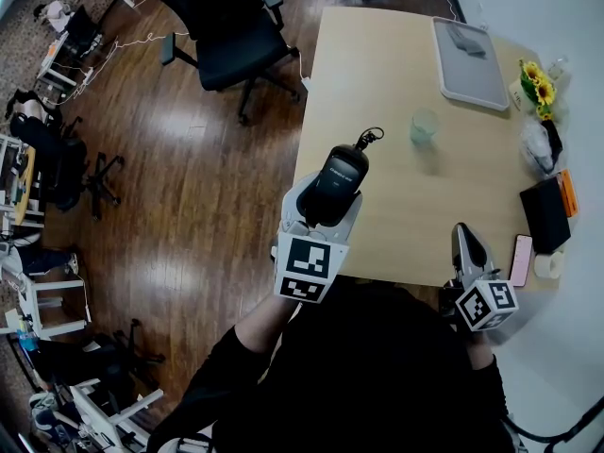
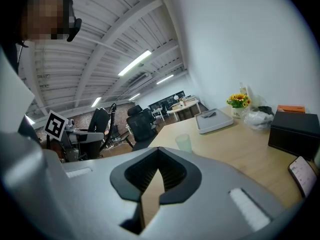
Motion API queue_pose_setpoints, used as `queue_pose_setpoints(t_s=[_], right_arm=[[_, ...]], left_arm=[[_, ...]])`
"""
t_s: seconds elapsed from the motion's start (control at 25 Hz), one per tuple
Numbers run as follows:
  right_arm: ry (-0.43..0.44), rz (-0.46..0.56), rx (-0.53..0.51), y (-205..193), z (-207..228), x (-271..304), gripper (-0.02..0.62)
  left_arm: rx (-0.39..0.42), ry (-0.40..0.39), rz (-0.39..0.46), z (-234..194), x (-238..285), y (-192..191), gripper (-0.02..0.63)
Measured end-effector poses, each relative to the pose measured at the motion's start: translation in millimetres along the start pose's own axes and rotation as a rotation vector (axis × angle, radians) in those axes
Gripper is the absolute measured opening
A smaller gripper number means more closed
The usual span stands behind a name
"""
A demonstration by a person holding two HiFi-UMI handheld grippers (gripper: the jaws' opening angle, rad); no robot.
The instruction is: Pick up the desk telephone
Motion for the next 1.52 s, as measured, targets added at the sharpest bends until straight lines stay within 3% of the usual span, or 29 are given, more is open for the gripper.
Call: queue_pose_setpoints(t_s=[0.88, 0.96, 1.12, 1.16, 1.52], right_arm=[[-0.028, 0.001, 0.021, -3.9, -1.5, -2.3, 0.002], [-0.028, -0.004, 0.020, -3.8, -1.1, -0.9, 0.002], [-0.021, -0.004, 0.015, -4.5, -2.0, 2.5, 0.002], [-0.020, -0.006, 0.015, -4.3, -3.2, 3.6, 0.002], [-0.015, -0.014, 0.010, -2.7, -5.4, 7.2, 0.002]], left_arm=[[-0.016, -0.062, -0.029, 2.7, 10.0, -6.0, 0.262], [-0.075, -0.092, -0.029, 2.0, 11.5, -8.0, 0.262], [-0.380, -0.236, -0.034, 0.5, 17.0, -16.5, 0.262], [-0.424, -0.250, -0.046, 0.4, 18.8, -19.2, 0.262], [-0.437, -0.245, -0.086, 2.0, 25.0, -24.1, 0.262]])
Point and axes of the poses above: the fingertips, and each gripper's own axes: x forward along the fingers, z to its right, y out of its top, the point moved 5 cm from there along -x, backward along the fingers, and after that the axes turned 4 degrees about x, right-handed, at the moved point
